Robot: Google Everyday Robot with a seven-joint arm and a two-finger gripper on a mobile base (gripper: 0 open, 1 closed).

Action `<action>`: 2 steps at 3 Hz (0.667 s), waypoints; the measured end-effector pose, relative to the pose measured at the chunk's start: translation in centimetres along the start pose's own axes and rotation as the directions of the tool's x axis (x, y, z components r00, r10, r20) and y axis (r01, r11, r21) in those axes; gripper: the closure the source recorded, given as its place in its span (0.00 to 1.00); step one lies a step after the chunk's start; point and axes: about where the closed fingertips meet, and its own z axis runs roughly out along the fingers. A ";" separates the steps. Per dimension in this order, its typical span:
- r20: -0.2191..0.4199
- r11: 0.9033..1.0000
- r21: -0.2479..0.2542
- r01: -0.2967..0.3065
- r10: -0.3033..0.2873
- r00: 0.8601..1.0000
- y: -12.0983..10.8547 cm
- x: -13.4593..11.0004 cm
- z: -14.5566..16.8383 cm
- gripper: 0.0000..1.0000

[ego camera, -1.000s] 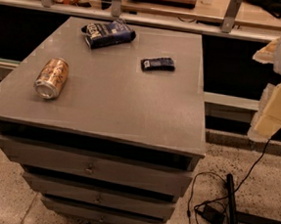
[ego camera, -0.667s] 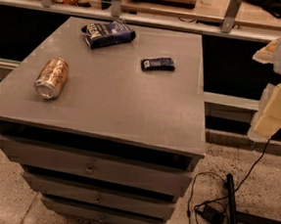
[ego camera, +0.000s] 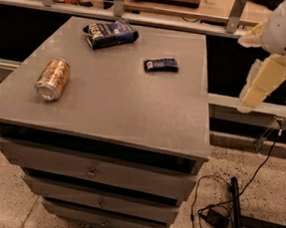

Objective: Move rxbar blueberry near orange can

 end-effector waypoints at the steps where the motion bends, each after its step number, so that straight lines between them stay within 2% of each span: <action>1: 0.115 0.997 -0.051 0.059 -0.053 0.992 -4.9 -2.6 3.2 0.00; 2: 0.245 0.994 -0.069 0.090 -0.070 0.967 -10.1 -5.5 7.3 0.00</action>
Offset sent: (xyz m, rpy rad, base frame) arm 0.2267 0.0691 -0.0256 0.3976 -0.0613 0.2144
